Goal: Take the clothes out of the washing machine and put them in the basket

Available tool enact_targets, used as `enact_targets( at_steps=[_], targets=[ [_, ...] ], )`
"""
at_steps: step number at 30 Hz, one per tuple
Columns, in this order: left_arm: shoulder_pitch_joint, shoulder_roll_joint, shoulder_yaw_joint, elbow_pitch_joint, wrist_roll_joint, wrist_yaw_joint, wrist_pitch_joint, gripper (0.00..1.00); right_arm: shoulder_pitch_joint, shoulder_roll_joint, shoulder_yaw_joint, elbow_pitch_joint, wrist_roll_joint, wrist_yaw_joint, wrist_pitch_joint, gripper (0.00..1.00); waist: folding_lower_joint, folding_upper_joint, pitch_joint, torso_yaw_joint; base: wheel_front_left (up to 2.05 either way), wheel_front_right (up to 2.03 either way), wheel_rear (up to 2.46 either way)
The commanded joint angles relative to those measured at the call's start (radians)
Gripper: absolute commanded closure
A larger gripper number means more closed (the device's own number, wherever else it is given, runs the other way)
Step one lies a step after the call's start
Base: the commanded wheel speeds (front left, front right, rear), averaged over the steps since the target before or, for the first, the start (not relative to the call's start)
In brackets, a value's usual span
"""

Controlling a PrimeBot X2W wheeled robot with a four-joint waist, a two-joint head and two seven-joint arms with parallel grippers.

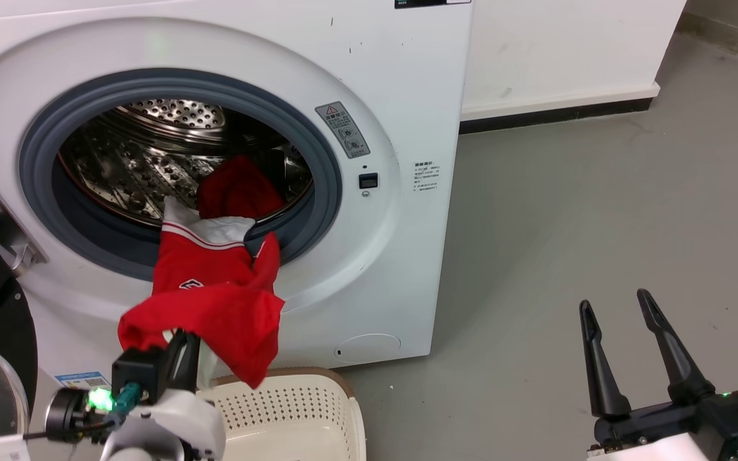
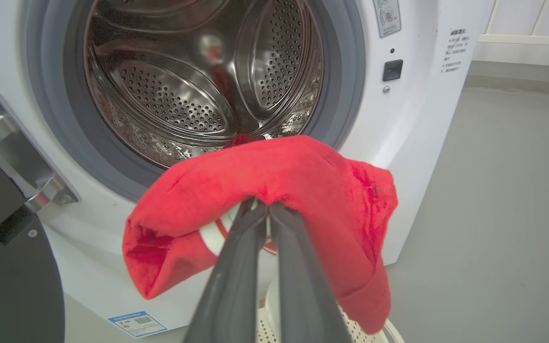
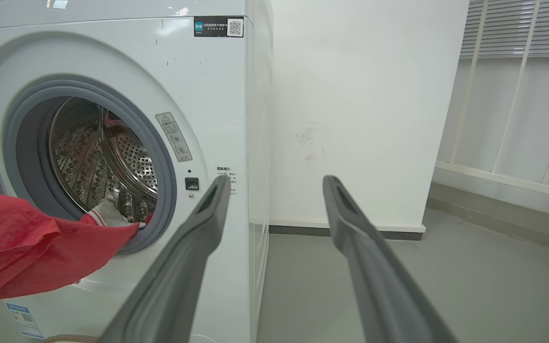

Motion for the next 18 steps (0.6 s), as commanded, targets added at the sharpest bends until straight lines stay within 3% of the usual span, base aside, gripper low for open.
enact_targets(
  at_steps=[1,8,18],
  targets=[
    [0.024,0.003,-0.001,-0.018,-0.007,0.008,0.007,1.0,0.013,0.0,0.002,0.0,-0.003,-0.001,-0.002,0.0,0.0002,0.0,-0.002,0.0,0.0,0.0,0.0],
    [0.104,-0.008,-0.009,-0.029,-0.033,0.02,0.027,1.0,-0.001,0.0,0.017,-0.002,-0.004,-0.001,-0.002,0.0,0.0002,0.0,0.013,-0.015,0.0,0.0,0.0],
    [0.057,-0.041,-0.008,0.136,-0.081,-0.017,-0.004,1.0,-0.049,0.0,0.032,-0.015,-0.005,-0.001,-0.003,0.0,0.0002,0.0,0.113,-0.058,0.0,0.0,0.0]
  ],
)
